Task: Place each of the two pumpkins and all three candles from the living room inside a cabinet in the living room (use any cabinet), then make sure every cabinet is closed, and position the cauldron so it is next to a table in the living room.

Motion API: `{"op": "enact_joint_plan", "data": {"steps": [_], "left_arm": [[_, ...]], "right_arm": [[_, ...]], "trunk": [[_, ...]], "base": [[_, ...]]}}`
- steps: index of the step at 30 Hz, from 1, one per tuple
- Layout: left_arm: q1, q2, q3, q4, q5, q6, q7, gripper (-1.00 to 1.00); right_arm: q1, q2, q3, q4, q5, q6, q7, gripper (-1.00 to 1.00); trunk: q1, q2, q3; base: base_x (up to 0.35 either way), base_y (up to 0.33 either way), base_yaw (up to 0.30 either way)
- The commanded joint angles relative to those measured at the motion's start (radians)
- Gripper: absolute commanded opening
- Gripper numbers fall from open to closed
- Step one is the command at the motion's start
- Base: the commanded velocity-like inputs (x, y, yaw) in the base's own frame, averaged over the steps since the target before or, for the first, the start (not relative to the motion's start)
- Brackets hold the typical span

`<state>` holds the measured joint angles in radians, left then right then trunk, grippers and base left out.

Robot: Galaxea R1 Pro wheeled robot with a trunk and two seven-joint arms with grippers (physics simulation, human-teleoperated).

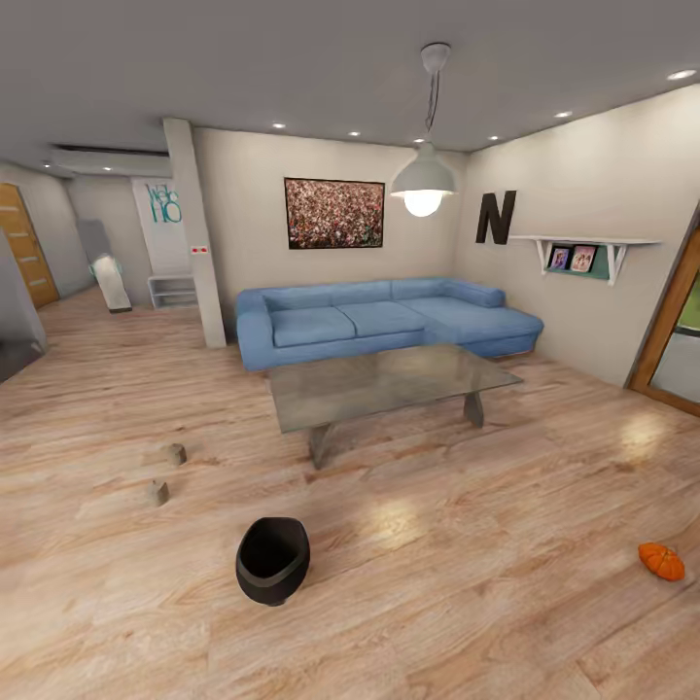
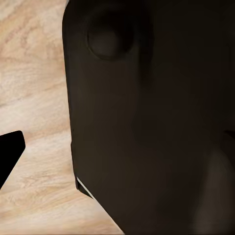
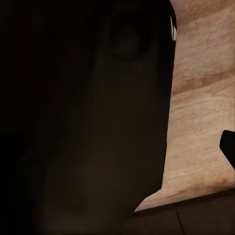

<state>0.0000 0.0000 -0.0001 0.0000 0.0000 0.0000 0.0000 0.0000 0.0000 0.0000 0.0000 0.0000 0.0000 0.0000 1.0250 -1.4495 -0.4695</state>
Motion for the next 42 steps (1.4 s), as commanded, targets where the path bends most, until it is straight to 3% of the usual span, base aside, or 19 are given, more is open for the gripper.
{"op": "enact_joint_plan", "data": {"steps": [1,5,11,24,42], "left_arm": [[-0.006,0.006,-0.004,-0.006,-0.005,-0.006,-0.002,1.00],[-0.008,0.024,-0.004,-0.006,-0.003,-0.028,-0.002,1.00],[-0.008,0.024,-0.004,-0.006,-0.003,-0.048,-0.002,1.00],[-0.008,0.021,-0.004,-0.006,-0.003,-0.038,-0.002,1.00],[-0.008,0.017,-0.009,-0.007,-0.011,-0.072,-0.003,1.00]], "right_arm": [[-0.002,0.006,-0.006,-0.006,-0.003,0.006,-0.003,1.00],[-0.002,0.027,-0.028,-0.014,-0.004,0.011,-0.003,1.00],[-0.002,0.027,-0.058,-0.014,-0.004,0.011,-0.003,1.00],[-0.002,0.019,-0.051,-0.011,-0.004,0.010,-0.003,1.00],[-0.002,0.014,-0.070,-0.006,-0.005,0.010,-0.002,1.00]], "trunk": [[0.000,0.000,-0.001],[0.000,0.000,-0.001],[0.000,0.000,-0.001],[0.000,0.000,-0.001],[0.000,0.000,-0.001]], "base": [[0.000,0.000,0.000],[0.000,0.000,0.000],[0.000,0.000,0.000],[0.001,0.000,0.000],[0.104,-0.092,0.000]]}}
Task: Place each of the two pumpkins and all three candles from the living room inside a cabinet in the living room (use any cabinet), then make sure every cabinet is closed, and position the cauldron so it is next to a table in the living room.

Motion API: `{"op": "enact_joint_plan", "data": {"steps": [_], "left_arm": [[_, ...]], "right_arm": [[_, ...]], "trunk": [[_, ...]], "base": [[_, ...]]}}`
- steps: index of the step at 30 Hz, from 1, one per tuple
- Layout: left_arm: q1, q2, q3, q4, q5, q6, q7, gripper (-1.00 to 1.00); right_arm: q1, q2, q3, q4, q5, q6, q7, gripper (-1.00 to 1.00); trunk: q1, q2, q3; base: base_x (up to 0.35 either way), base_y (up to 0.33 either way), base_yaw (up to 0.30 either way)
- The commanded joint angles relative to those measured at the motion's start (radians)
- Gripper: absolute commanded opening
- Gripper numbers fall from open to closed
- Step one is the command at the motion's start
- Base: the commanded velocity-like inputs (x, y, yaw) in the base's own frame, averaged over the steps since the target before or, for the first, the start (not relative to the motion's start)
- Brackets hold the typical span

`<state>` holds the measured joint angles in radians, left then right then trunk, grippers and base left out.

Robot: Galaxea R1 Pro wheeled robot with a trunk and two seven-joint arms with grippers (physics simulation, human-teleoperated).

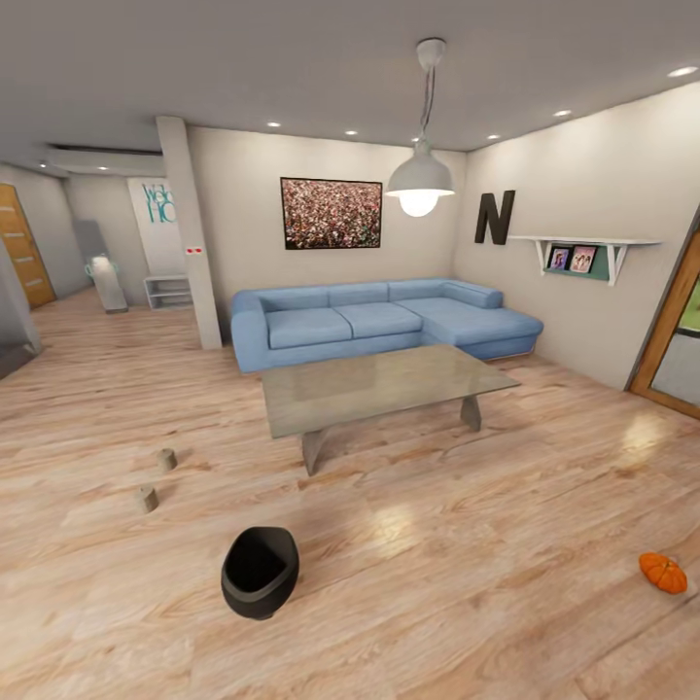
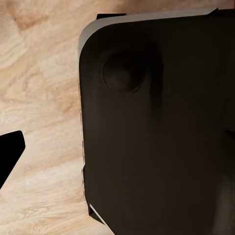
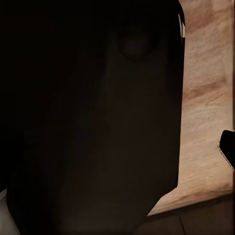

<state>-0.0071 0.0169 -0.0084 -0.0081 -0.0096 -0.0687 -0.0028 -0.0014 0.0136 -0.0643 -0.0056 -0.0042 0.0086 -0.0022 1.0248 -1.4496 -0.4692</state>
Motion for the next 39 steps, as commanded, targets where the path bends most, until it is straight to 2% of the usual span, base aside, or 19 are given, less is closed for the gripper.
{"op": "enact_joint_plan", "data": {"steps": [1,12,27,39], "left_arm": [[-0.001,0.000,-0.001,0.001,-0.001,-0.006,0.000,1.00],[0.000,0.000,-0.001,0.002,-0.003,-0.023,-0.001,1.00],[-0.001,0.000,-0.001,0.002,-0.002,-0.032,0.000,1.00],[-0.001,0.000,-0.001,0.002,-0.002,-0.040,0.000,1.00]], "right_arm": [[0.000,0.000,-0.006,-0.001,0.000,0.001,0.000,1.00],[0.000,0.005,-0.006,-0.001,0.000,0.001,0.000,1.00],[0.000,0.028,-0.005,-0.002,0.001,0.001,0.000,1.00],[0.000,0.032,-0.004,-0.001,0.001,0.001,0.003,1.00]], "trunk": [[0.000,0.000,-0.001],[0.000,0.000,-0.001],[0.000,0.000,-0.004],[0.000,0.000,-0.011]], "base": [[0.139,-0.166,0.000],[0.105,-0.059,0.000],[0.304,-0.008,0.053],[0.272,-0.149,0.029]]}}
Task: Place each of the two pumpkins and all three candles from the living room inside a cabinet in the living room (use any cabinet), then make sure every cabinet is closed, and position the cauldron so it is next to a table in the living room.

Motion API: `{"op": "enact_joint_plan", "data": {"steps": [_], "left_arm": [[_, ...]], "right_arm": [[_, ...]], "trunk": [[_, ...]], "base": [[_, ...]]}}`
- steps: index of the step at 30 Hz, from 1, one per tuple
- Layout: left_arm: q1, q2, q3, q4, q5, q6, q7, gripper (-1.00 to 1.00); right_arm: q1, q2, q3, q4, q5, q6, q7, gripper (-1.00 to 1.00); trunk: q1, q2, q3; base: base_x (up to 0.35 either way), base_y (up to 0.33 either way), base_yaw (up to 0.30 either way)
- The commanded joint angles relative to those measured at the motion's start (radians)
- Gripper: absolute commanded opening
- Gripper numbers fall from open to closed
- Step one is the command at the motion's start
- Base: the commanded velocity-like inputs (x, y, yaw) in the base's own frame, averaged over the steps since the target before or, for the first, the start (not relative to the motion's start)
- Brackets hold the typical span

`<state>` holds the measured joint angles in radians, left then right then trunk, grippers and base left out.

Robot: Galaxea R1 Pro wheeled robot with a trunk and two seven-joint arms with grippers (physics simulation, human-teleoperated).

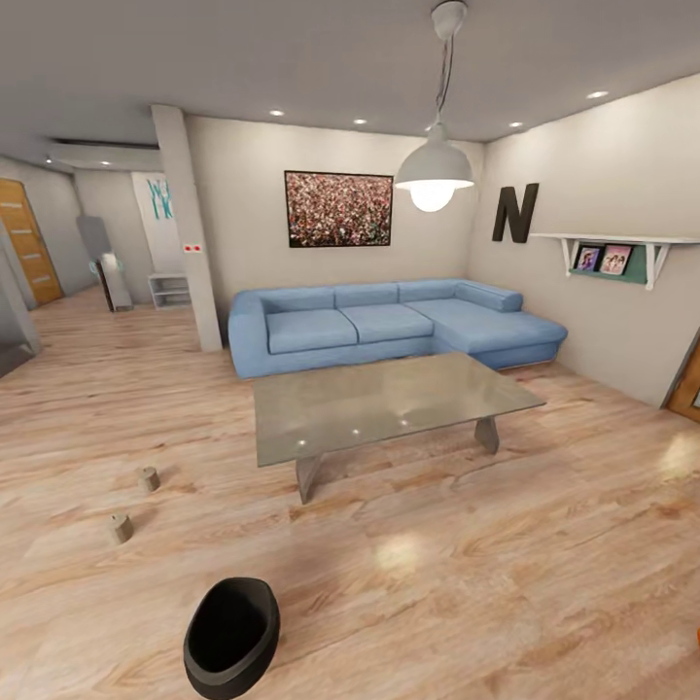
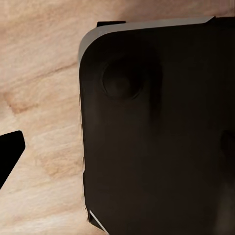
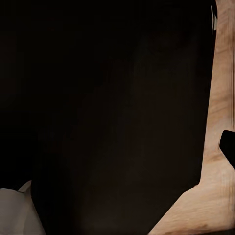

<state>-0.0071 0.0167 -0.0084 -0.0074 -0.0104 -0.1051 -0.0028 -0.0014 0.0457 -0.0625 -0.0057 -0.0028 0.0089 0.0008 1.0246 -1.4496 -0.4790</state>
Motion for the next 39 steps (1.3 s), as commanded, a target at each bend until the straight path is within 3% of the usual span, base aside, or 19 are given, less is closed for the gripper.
{"op": "enact_joint_plan", "data": {"steps": [1,13,39], "left_arm": [[-0.001,0.000,-0.001,0.001,-0.001,-0.004,0.000,1.00],[-0.001,0.000,-0.001,0.001,-0.001,-0.006,0.000,1.00],[-0.001,0.000,-0.001,0.001,-0.002,-0.007,0.000,1.00]], "right_arm": [[0.000,0.000,-0.006,-0.001,0.000,0.001,0.000,1.00],[0.000,0.009,-0.004,-0.001,0.004,0.001,0.001,1.00],[0.000,0.022,0.001,0.000,0.012,0.002,-0.002,1.00]], "trunk": [[0.000,0.000,-0.001],[0.000,0.000,-0.001],[0.000,0.000,-0.001]], "base": [[0.251,-0.156,0.001],[0.247,-0.148,0.052],[0.207,-0.151,0.271]]}}
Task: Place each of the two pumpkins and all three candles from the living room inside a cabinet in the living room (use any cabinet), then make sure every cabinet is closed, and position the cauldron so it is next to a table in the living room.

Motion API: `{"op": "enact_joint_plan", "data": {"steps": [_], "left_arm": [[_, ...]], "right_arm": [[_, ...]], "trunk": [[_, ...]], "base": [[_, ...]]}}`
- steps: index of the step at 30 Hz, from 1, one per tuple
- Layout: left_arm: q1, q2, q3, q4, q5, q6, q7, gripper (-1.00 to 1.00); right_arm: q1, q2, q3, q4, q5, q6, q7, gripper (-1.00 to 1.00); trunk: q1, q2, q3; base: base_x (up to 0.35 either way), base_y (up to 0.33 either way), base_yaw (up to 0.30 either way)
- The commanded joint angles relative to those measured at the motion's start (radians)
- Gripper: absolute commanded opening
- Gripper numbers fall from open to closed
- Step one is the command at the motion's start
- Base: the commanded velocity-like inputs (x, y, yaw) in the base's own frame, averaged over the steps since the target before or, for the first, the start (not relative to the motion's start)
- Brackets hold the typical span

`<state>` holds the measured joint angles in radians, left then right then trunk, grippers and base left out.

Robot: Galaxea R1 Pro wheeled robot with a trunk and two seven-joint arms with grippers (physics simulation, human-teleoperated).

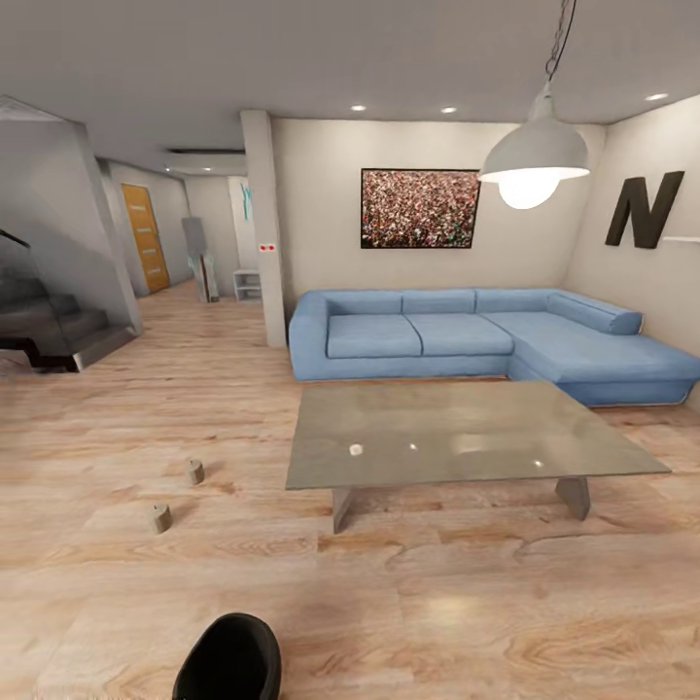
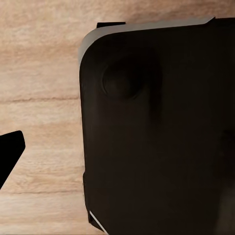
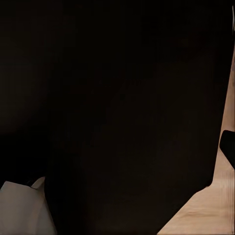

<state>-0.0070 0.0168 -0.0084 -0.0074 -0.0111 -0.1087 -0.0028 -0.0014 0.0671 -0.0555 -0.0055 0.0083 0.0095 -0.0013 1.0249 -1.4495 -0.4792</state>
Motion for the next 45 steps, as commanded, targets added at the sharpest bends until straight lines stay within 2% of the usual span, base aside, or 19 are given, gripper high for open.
{"op": "enact_joint_plan", "data": {"steps": [1,13,20,32,45], "left_arm": [[-0.001,0.000,-0.001,0.001,-0.001,-0.003,0.000,1.00],[-0.001,0.001,-0.001,0.001,-0.001,-0.009,0.000,1.00],[0.000,0.002,-0.001,0.001,0.000,-0.049,0.000,1.00],[-0.001,0.002,-0.002,0.001,-0.001,-0.055,0.000,1.00],[-0.001,0.002,-0.001,0.001,0.000,-0.058,-0.001,1.00]], "right_arm": [[0.000,0.000,-0.006,-0.001,0.001,0.001,0.000,1.00],[0.000,0.000,-0.006,-0.001,0.000,0.000,0.002,1.00],[0.000,-0.001,-0.006,-0.002,-0.001,0.001,0.002,1.00],[0.000,-0.001,-0.009,-0.002,-0.008,0.001,0.000,1.00],[0.000,0.000,-0.013,-0.001,-0.009,0.001,0.000,1.00]], "trunk": [[0.000,0.000,-0.001],[0.000,0.000,-0.001],[0.000,0.000,-0.001],[0.000,0.000,-0.001],[0.000,0.000,-0.002]], "base": [[0.055,-0.051,0.281],[0.109,-0.012,0.239],[0.099,0.000,0.030],[0.206,0.000,0.002],[0.027,0.064,0.009]]}}
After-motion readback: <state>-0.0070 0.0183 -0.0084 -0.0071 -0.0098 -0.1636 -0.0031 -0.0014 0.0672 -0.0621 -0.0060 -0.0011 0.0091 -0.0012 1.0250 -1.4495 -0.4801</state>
